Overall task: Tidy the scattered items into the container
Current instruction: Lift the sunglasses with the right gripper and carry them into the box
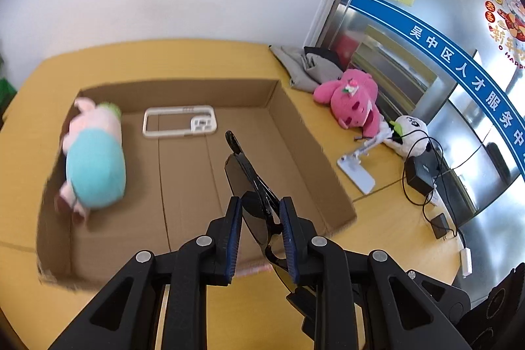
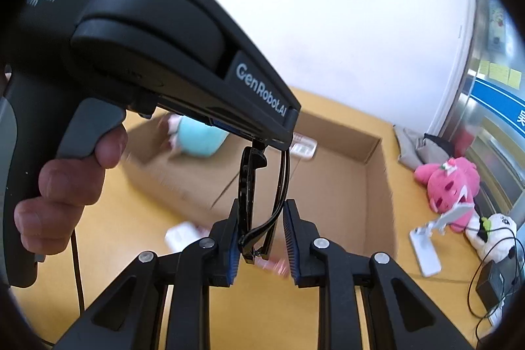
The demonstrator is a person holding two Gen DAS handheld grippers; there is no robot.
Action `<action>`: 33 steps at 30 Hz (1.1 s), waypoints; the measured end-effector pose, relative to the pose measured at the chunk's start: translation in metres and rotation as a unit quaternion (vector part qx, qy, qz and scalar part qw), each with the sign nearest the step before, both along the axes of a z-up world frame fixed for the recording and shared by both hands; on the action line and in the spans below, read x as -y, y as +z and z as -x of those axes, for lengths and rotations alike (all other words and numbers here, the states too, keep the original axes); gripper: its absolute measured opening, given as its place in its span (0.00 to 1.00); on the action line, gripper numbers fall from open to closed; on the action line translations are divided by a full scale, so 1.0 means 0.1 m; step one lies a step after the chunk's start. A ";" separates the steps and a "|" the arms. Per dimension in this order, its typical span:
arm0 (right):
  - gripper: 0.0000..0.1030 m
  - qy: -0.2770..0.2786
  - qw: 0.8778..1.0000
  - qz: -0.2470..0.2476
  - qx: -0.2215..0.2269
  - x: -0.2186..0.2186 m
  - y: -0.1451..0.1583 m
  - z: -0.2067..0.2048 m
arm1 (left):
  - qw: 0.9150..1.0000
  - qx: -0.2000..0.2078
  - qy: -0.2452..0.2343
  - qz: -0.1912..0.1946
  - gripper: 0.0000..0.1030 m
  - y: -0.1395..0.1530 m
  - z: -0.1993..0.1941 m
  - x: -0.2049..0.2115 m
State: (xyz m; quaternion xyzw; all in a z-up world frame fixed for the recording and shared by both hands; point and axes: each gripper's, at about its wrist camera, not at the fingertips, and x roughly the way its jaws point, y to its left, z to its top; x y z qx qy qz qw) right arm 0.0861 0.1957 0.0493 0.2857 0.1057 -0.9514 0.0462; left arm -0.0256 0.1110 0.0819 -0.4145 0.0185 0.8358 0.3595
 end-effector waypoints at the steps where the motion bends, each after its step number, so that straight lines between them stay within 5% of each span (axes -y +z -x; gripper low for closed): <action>1: 0.21 -0.005 1.000 0.005 -0.005 -0.05 0.07 0.09 | 1.000 -0.008 -0.007 0.005 0.24 0.08 0.07 -0.07; 9: 0.21 -0.035 0.998 0.046 -0.009 -0.37 0.36 0.55 | 0.998 -0.024 -0.040 0.037 0.23 0.39 0.65 -0.64; 14: 0.21 -0.059 0.996 0.066 0.007 -0.68 0.37 0.95 | 0.996 -0.001 -0.061 0.059 0.23 0.34 1.05 -1.04; 33: 0.21 -0.090 0.980 0.112 0.140 -1.29 -0.46 2.51 | 0.987 0.071 -0.074 0.121 0.22 -0.71 2.41 -1.82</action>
